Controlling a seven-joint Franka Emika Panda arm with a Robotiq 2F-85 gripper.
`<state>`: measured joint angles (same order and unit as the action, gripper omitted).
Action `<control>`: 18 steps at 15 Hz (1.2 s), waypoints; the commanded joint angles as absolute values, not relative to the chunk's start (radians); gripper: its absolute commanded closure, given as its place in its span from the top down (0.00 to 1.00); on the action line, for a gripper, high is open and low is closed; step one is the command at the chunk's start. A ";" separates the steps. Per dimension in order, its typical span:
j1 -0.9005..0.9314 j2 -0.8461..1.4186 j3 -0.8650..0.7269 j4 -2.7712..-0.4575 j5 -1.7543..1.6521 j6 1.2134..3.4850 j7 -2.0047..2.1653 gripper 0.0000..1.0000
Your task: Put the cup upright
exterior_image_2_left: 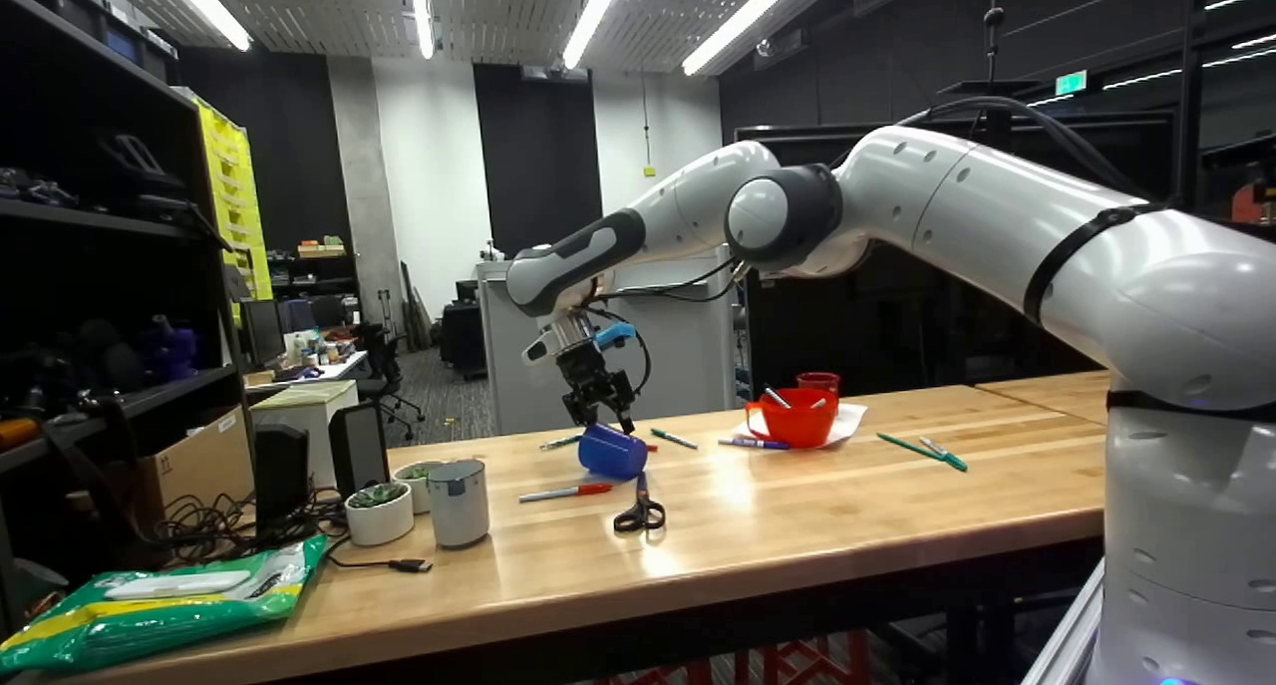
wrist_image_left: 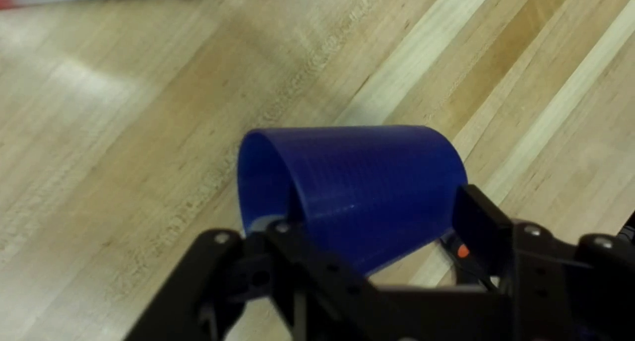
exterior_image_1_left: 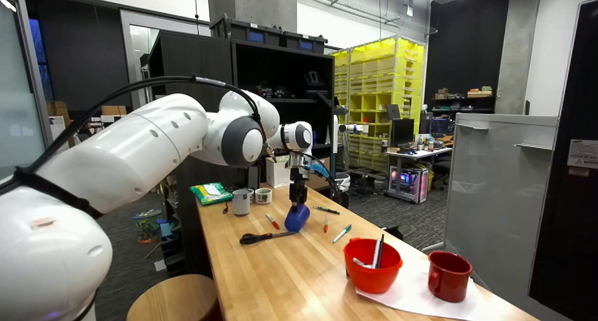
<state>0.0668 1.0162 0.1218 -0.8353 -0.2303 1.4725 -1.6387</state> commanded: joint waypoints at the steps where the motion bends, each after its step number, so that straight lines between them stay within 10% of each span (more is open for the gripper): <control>1: 0.074 1.047 0.123 -0.777 -0.221 1.436 -1.627 0.44; 12: 0.094 1.027 0.115 -0.752 -0.245 1.389 -1.630 0.02; 18: 0.090 0.997 0.126 -0.790 -0.236 1.441 -1.628 0.01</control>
